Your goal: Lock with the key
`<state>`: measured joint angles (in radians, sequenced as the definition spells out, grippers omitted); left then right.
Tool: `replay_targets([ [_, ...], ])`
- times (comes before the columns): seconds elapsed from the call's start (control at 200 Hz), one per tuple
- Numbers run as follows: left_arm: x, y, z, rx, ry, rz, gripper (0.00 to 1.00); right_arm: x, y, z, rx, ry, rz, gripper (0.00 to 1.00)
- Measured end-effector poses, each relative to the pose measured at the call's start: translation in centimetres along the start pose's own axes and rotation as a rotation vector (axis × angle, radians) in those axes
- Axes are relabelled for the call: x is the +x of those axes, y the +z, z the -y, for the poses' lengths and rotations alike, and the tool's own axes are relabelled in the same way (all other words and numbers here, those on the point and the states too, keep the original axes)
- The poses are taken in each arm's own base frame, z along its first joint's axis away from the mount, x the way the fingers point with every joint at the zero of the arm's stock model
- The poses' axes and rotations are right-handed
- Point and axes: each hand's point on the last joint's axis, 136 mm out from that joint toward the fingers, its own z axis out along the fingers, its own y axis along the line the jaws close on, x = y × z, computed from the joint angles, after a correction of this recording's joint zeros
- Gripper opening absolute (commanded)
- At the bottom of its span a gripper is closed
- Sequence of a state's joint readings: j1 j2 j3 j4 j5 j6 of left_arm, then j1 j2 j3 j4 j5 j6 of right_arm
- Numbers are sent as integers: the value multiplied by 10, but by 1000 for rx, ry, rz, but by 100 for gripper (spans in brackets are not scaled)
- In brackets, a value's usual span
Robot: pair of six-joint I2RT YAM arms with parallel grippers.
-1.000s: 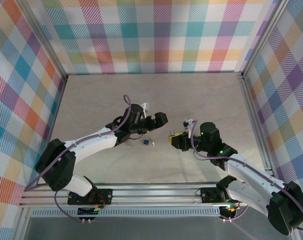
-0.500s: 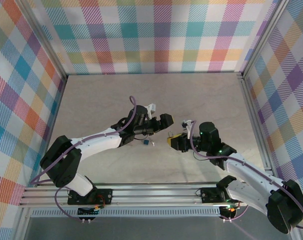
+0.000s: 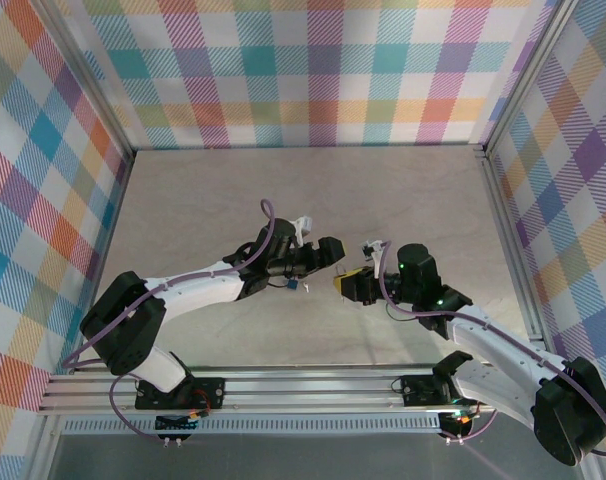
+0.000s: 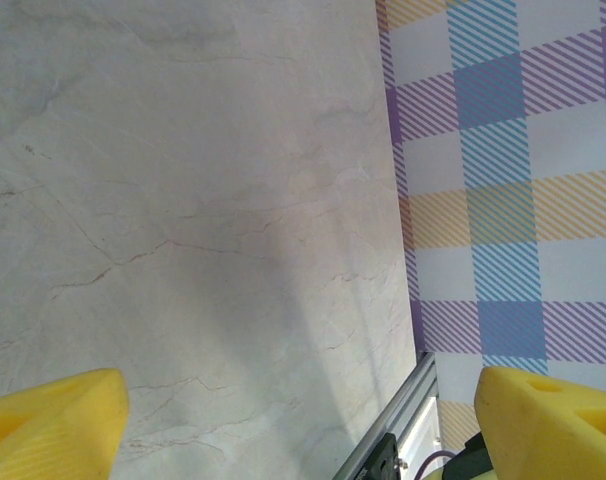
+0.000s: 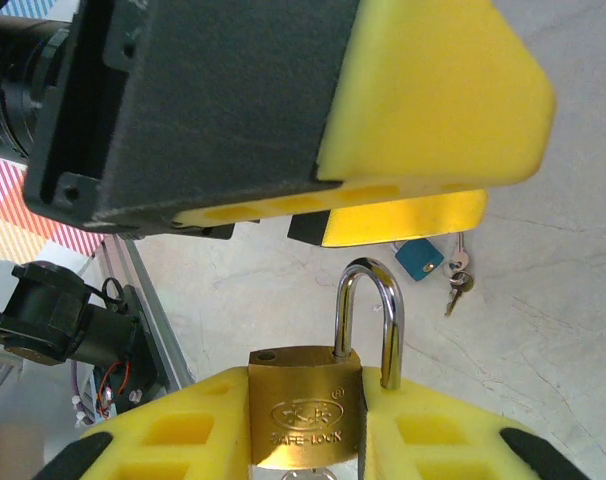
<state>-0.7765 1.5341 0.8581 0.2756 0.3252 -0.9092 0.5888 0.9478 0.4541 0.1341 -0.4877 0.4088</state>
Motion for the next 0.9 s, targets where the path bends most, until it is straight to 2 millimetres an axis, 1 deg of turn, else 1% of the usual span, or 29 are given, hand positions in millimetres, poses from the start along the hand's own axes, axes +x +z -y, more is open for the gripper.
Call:
replay_targets([
  [0.105,0,-1,0,5,-1,3,85,0,0,-1,-4,-1,-2,27],
  [0.29,-1,-8,7,28,-7,17,80,1,0,-1,-10,-2,-6,27],
  [0.38,-1,-9,9,43,-6,23,80,2,1,-1,-9,1,-12,27],
  [0.515,5,-11,13,58,0,12,79,3,2,0,-10,4,-16,27],
  [0.625,10,-14,15,67,4,1,75,4,2,-1,-12,3,-18,27],
  [0.8,12,-21,17,70,16,1,73,4,2,-1,-12,1,-18,26],
  [0.9,12,-23,19,75,22,5,69,4,2,-1,-12,1,-18,26],
])
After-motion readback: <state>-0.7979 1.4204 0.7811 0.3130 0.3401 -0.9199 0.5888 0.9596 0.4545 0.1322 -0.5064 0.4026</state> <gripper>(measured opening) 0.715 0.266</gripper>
